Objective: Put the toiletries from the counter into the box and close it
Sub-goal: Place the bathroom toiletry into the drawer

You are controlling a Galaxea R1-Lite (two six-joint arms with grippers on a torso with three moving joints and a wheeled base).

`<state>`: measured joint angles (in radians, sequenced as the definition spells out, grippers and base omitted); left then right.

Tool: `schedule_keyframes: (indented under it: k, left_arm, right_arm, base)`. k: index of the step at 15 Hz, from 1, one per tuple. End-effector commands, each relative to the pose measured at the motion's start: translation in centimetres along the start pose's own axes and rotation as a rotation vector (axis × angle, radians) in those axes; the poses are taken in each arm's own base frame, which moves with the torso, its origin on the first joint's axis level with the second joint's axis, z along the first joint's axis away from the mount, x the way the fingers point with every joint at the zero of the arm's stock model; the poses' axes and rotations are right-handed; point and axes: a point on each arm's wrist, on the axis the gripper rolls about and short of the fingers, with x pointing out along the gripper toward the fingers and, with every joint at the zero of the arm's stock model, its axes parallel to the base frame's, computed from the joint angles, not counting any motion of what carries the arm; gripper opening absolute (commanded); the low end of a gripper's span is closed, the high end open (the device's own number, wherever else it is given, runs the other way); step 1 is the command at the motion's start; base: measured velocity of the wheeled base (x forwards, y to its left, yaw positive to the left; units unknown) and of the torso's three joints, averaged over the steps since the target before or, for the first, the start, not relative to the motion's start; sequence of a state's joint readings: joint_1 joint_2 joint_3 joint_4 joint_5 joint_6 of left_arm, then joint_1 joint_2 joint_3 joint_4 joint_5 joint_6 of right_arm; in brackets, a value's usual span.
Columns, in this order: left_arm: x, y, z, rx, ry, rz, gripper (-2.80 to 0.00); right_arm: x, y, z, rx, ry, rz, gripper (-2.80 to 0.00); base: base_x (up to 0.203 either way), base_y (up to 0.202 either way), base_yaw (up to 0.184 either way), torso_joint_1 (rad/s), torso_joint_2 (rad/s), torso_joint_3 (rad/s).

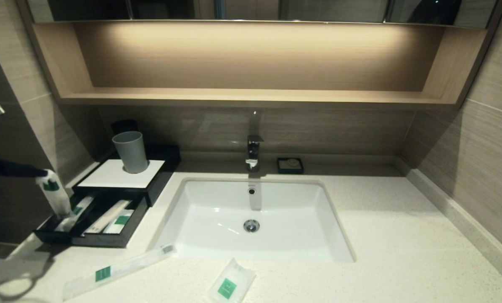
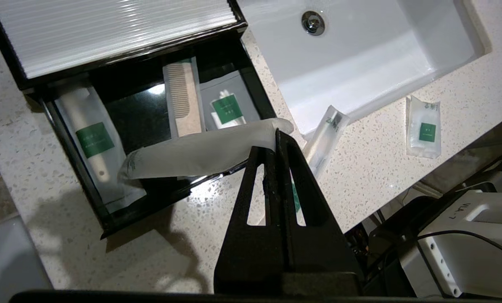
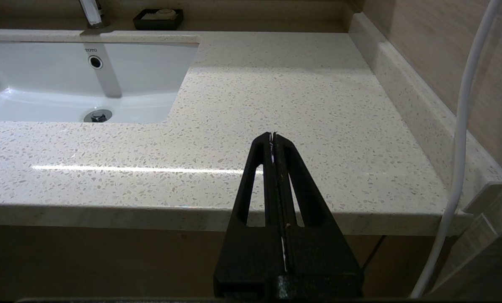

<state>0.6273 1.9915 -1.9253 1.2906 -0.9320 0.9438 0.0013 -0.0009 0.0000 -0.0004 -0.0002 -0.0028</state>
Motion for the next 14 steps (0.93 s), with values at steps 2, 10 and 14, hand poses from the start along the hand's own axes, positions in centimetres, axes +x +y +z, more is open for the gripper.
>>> schedule_keyframes:
  k: [2, 10, 14]
  left_arm:
    - [0.7, 0.3, 0.2, 0.012, -0.032, -0.040, -2.80]
    - [2.7, 1.8, 0.6, 0.070, -0.075, -0.074, -2.80]
    - [4.0, 2.5, 1.0, 0.109, -0.116, -0.107, -2.80]
  right_arm:
    - [0.0, 0.0, 0.0, 0.000, 0.001, 0.000, -2.80]
    - [0.0, 0.0, 0.0, 0.000, 0.002, 0.000, -2.80]
    - [0.0, 0.0, 0.0, 0.000, 0.001, 0.000, -2.80]
  base:
    - [0.000, 0.000, 0.000, 0.000, 0.00, 0.000]
    - [0.000, 0.000, 0.000, 0.000, 0.00, 0.000]
    - [0.000, 0.000, 0.000, 0.000, 0.00, 0.000]
